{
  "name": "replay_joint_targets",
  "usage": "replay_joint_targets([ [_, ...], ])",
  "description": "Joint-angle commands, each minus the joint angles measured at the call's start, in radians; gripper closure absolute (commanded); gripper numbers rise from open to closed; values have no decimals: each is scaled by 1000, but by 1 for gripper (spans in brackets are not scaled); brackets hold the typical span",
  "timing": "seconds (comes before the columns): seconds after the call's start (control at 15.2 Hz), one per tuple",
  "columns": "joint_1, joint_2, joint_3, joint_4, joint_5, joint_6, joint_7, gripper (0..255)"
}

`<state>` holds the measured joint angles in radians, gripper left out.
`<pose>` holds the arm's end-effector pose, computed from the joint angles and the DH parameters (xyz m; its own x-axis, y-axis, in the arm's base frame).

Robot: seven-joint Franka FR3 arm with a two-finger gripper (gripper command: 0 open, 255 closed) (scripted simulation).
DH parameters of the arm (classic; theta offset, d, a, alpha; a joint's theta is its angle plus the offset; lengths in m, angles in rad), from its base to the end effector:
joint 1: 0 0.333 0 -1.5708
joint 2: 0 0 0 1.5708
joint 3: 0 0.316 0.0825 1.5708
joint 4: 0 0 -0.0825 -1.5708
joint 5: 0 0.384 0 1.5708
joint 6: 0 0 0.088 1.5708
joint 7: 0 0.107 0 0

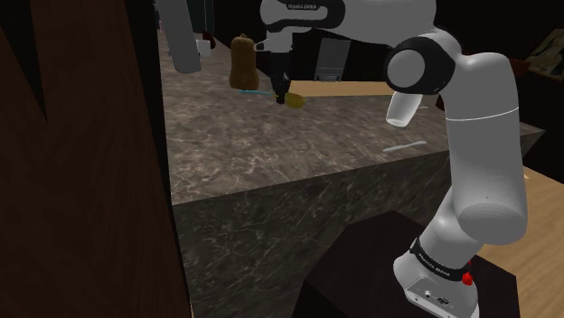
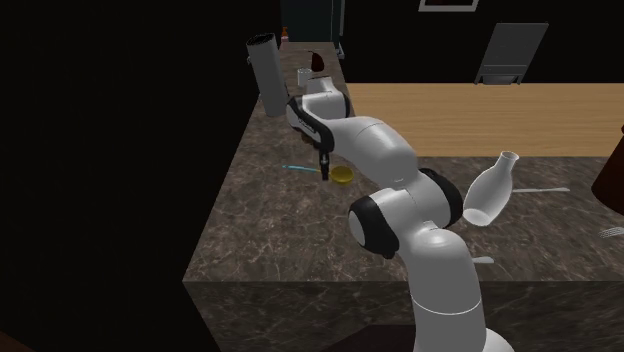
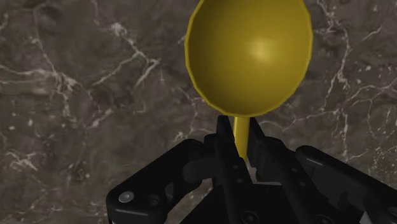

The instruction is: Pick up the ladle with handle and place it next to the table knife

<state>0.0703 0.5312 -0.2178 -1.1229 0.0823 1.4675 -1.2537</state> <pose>0.6842 -0.0534 0.4979 0.4222 0.9029 -0.0807 0.8891 -0.4298 -0.1575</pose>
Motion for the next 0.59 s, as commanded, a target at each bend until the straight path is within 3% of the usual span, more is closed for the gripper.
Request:
replay_joint_targets([
  [0.0, -3, 8, 0, 39, 1, -31, 0, 255],
  [0.53, -26, 71, 2, 253, 12, -182, 1, 255],
])
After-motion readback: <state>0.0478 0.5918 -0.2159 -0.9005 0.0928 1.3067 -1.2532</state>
